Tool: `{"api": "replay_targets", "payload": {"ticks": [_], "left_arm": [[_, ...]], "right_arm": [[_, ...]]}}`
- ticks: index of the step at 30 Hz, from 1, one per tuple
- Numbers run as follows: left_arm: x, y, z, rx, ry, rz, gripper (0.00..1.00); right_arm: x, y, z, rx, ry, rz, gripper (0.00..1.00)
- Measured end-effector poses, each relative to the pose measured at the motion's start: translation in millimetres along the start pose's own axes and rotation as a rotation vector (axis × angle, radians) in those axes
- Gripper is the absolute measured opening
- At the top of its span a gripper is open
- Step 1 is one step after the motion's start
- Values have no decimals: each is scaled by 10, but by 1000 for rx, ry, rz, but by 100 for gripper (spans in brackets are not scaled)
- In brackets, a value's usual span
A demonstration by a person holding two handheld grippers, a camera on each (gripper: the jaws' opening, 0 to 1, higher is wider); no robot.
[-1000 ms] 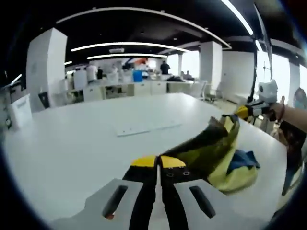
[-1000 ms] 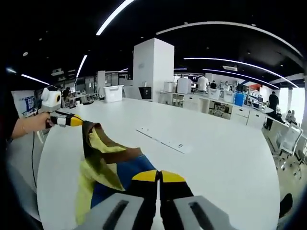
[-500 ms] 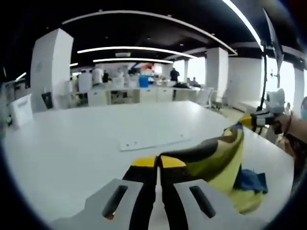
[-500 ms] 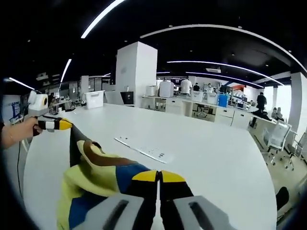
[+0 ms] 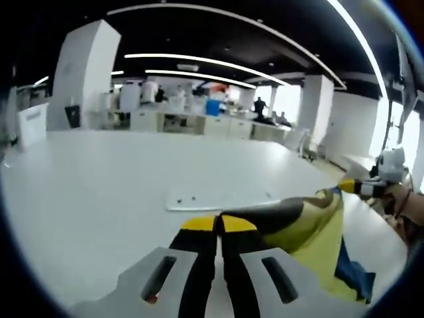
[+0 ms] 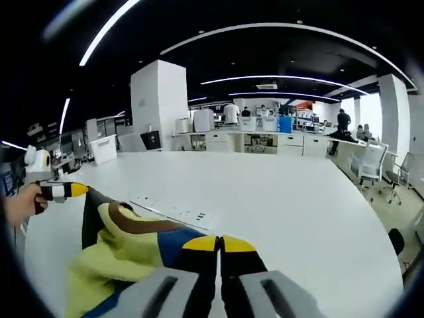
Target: Fold the garment on the visible template until the final outline fits inside the template.
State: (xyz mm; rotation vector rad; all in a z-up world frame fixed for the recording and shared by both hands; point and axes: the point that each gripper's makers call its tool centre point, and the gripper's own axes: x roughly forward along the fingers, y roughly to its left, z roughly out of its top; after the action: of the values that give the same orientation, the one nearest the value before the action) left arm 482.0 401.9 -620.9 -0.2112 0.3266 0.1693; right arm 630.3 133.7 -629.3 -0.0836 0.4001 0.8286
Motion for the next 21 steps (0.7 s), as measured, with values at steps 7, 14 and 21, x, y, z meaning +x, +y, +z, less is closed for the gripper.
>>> {"api": "replay_targets", "payload": {"ticks": [7,14,21], "left_arm": [[308,154,-349,-11,128,51,0],[381,201,-671,-34,259,73,0],[401,208,-910,-26,337,67,0]], "right_arm": [[252,-73,-270,41,70,-27,0],[357,-83,-542,76,150,-28,0],[413,-72,-758,78,210,-37,0]]}}
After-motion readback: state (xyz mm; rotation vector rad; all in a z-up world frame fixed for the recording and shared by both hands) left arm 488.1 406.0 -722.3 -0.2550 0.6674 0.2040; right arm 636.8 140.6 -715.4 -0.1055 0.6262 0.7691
